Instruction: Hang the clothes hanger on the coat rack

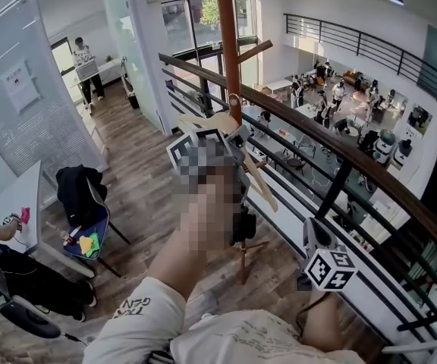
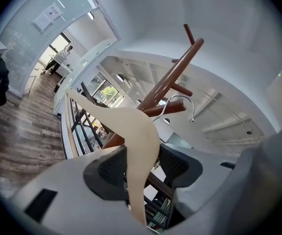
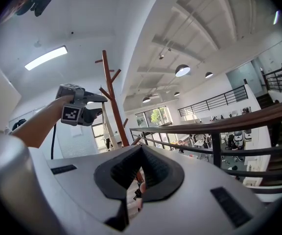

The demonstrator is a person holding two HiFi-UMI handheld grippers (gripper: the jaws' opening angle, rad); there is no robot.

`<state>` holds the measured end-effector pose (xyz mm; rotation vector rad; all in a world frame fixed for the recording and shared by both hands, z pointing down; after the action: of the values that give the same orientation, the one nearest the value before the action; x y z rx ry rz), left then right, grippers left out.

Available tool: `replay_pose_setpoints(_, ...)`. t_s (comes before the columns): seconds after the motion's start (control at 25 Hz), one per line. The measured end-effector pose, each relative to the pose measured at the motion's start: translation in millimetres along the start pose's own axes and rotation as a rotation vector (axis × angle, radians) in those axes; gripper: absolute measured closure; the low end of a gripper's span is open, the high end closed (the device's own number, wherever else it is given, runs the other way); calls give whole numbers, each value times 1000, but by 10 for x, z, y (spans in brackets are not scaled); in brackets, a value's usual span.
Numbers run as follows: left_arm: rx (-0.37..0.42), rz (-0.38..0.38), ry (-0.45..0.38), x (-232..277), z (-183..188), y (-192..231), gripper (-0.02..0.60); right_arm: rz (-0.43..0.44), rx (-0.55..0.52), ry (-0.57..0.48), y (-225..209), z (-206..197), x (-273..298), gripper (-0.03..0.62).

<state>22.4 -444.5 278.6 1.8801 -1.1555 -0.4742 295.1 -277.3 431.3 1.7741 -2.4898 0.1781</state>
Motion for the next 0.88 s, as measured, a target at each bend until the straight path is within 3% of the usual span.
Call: replay_pose_setpoints(0.88, -29, 101, 7, 385, 8, 351, 370, -69, 9, 24, -127, -70, -107, 594)
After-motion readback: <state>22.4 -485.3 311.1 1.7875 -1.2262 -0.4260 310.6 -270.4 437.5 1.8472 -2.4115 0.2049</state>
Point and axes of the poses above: the fingertips, and each gripper's own axes: x forward along the fingers, y to its left, z out of its top, the point moved 9 cm from there along -x, backward along the fingers, and after that the axes turned 15 degrees about -x, right-handed, at the moved point
